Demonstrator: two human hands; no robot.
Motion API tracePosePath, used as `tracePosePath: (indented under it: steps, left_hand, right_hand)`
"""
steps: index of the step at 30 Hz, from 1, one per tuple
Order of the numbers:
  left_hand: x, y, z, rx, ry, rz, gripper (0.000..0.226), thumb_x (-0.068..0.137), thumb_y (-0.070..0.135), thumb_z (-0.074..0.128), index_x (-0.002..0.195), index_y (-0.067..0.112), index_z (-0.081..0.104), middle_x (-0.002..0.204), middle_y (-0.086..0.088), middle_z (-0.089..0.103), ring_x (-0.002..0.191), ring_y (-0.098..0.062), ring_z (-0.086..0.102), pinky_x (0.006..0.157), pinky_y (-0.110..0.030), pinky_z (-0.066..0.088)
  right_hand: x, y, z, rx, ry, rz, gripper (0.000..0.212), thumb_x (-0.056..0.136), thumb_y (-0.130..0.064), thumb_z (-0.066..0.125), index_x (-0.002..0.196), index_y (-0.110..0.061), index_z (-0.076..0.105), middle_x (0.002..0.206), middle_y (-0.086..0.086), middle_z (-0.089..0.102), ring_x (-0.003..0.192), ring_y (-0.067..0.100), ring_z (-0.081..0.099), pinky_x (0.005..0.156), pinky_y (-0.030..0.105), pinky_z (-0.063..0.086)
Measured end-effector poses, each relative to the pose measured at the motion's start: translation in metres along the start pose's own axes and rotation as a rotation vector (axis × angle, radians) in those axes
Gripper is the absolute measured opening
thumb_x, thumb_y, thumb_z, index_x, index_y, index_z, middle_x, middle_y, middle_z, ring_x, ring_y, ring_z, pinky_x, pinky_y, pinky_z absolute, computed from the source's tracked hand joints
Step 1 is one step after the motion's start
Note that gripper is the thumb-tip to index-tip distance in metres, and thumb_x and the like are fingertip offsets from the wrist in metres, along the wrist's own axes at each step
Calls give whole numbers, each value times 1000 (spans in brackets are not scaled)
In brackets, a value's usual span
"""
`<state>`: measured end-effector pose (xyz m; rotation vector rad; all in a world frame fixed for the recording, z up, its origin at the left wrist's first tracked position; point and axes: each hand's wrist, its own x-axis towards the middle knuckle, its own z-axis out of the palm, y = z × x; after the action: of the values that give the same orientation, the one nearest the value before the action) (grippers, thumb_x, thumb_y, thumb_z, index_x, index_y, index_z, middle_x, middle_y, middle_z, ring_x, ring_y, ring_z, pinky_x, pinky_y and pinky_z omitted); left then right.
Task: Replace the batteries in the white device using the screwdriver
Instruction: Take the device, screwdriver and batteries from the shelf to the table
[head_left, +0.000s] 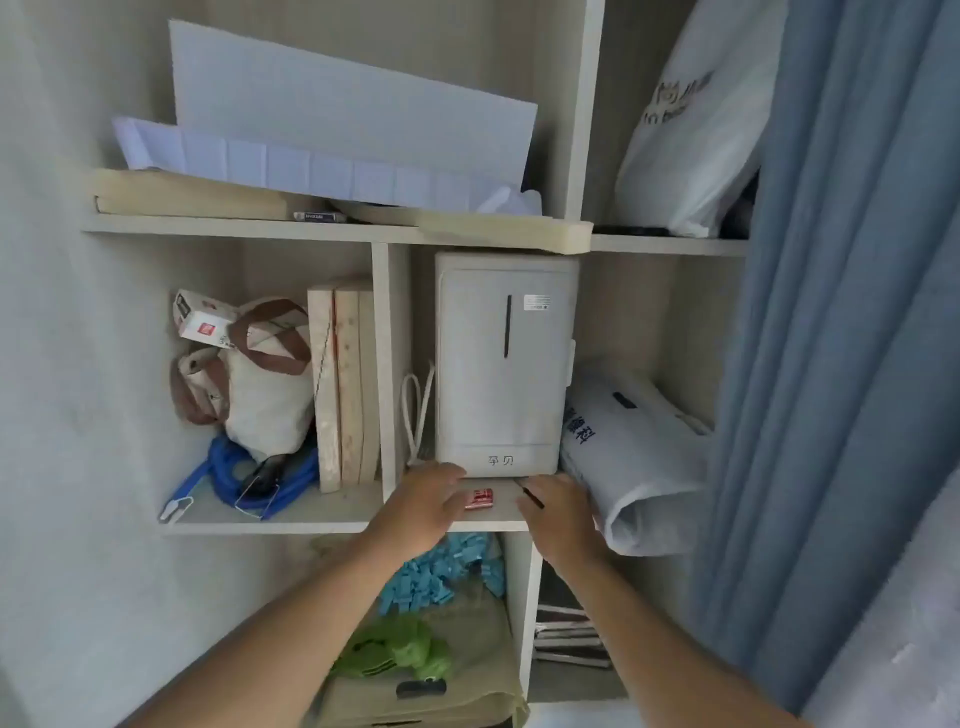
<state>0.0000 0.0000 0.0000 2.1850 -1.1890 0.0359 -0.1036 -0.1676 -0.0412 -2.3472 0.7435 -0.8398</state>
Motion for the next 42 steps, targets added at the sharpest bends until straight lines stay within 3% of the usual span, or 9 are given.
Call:
tracePosePath:
  steps: [2, 5, 9, 12, 17, 21, 27, 33, 42]
  left_hand:
    - [11, -1, 10, 61, -50, 21, 35, 101, 32, 50, 126, 10, 61, 125, -8, 61, 118, -21, 54, 87, -27, 36]
    - [22, -11, 28, 128, -49, 51, 39, 99, 35, 52, 134, 19, 55, 129, -3, 56, 126, -21, 49, 96, -28, 36]
    - [20, -15, 48, 213, -72, 99, 59, 103, 43, 42, 155, 19, 29, 157, -1, 36, 146, -21, 28, 119, -33, 21]
    - [15, -17, 58, 311, -41, 172, 67, 103, 49, 37, 158, 16, 19, 163, -1, 26, 151, -20, 19, 122, -31, 12]
    - [8, -20, 68, 411, 132, 336, 52, 88, 32, 72, 133, 9, 59, 129, -8, 66, 119, -23, 64, 101, -32, 52]
    - [-2, -18, 67, 432, 182, 398, 49, 67, 12, 89, 112, 12, 71, 109, -4, 75, 98, -18, 73, 85, -27, 60]
    - [-21, -21, 42, 3, 237, 154, 25, 97, 6, 58, 120, 14, 66, 113, -2, 71, 103, -10, 65, 93, -23, 52]
    - [-92, -60, -47, -669, 299, -208, 15, 94, 4, 64, 107, 6, 70, 91, -7, 72, 89, -21, 73, 81, -36, 62]
    - [-309, -187, -197, -749, 615, -443, 9, 80, 6, 70, 89, 8, 71, 85, -15, 68, 77, -22, 69, 78, -33, 62]
  right_hand:
    - [3, -1, -3, 26, 34, 0, 22, 79, -24, 60, 60, -18, 50, 66, -2, 49, 68, 15, 45, 61, 16, 26]
    - [4, -2, -3, 54, 65, 37, 54, 78, -15, 74, 51, -26, 29, 63, -9, 34, 56, 4, 32, 48, 13, 26]
    - [5, -2, 1, -13, 98, 156, 29, 84, -23, 75, 62, -10, 60, 71, -2, 47, 66, 14, 46, 53, 20, 29]
    - [4, 0, 4, -23, 134, 175, 26, 86, -21, 74, 64, -11, 63, 79, 3, 55, 73, 17, 50, 55, 19, 32]
    - [4, 3, 8, -29, 142, 182, 17, 90, -18, 69, 80, -4, 71, 94, 7, 66, 86, 21, 61, 72, 29, 46]
    - [-3, 2, 4, 25, 133, 179, 14, 91, -17, 68, 82, -7, 68, 92, 7, 64, 82, 20, 59, 70, 28, 44]
    - [-12, -22, -5, 230, 99, 228, 11, 94, -18, 63, 91, -9, 68, 83, -1, 69, 81, 22, 66, 66, 31, 49]
    - [-40, -127, 27, 633, -64, 218, 8, 90, -16, 69, 89, -11, 62, 81, 8, 75, 68, 23, 70, 62, 31, 56]
    - [-194, -317, 121, 946, -393, 38, 15, 98, -2, 51, 90, -14, 50, 77, 13, 71, 52, 22, 62, 46, 32, 51]
